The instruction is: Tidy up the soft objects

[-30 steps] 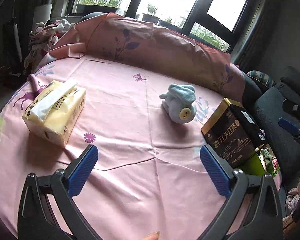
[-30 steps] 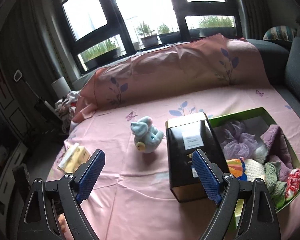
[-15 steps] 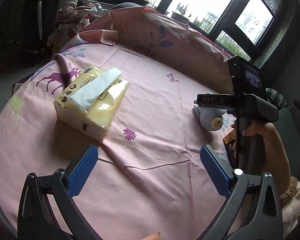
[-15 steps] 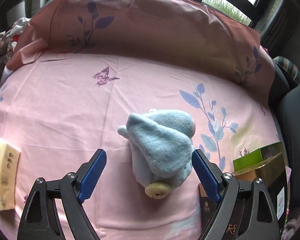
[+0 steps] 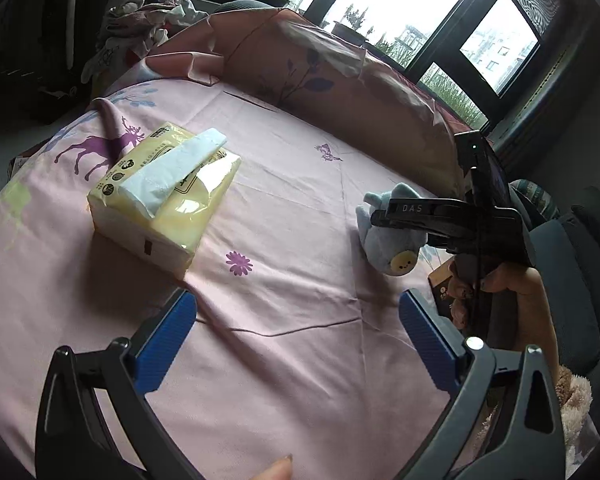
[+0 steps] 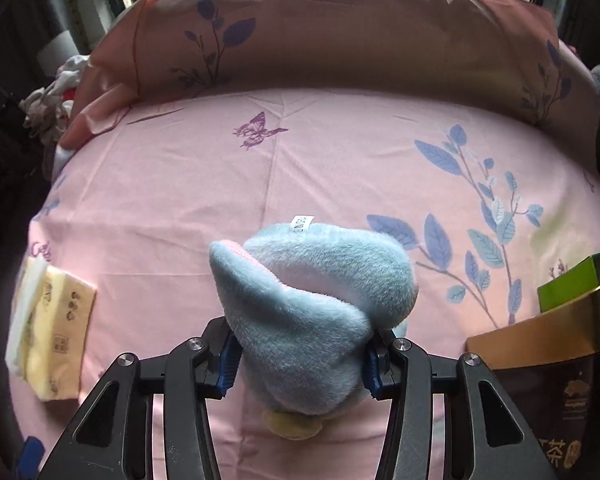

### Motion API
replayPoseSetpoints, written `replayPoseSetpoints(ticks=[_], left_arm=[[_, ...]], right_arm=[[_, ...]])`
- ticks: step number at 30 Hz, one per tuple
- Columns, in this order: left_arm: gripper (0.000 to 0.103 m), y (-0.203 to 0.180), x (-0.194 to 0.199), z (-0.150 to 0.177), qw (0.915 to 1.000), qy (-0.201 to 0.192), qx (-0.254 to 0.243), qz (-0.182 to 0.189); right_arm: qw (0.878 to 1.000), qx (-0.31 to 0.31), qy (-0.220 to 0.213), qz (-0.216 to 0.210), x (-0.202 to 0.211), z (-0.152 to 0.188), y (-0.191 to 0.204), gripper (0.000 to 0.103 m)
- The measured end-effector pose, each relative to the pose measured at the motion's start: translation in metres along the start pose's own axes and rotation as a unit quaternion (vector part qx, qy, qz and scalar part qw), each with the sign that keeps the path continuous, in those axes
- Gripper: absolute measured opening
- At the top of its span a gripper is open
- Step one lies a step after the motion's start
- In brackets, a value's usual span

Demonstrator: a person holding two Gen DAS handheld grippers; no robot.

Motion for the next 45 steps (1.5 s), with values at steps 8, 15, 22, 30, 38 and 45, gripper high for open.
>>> replayPoseSetpoints(ticks=[8, 15, 22, 30, 38, 45], left_arm=[[0.090, -0.044, -0.015, 0.037, 0.9958, 0.057, -0.045, 0.055], [0.064, -0.080, -0.006, 0.052, 0.9865, 0.078, -0.076, 0.122], [0.045, -0.138, 0.024, 0.044, 0.9751, 0.056, -0.130, 0.170], [0.045, -0.236, 0.062, 0.041, 0.9502, -0.002, -0.217, 0.224], [0.045, -0.328, 0.040, 0.072, 0.9242, 0.017, -0.252, 0.286], [0.045, -0.382, -0.005, 0.114, 0.9125, 0.071, -0.264, 0.304]], right_arm=[[0.985, -0.040, 0.003, -0.165, 0.074, 0.056, 0.026, 0.050], [0.981, -0.077, -0.015, -0.177, 0.099, 0.070, 0.000, 0.050], [0.971, -0.094, -0.056, -0.210, 0.142, 0.067, -0.018, 0.050], [0.958, -0.110, -0.185, -0.190, 0.234, 0.049, -0.085, 0.051], [0.945, -0.172, -0.253, -0.112, 0.270, 0.052, -0.189, 0.051], [0.936, -0.241, -0.249, -0.059, 0.253, 0.064, -0.268, 0.051]])
Point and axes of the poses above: each gripper's, at about its wrist camera, not at the fingertips, and x roughly against the way its jaws point, y to its left, z to its underside, the point moved 6 cm from there along -x, roughly the way its jaws point, and after that the axes turned 13 degrees about -y, right-handed, at the moved point
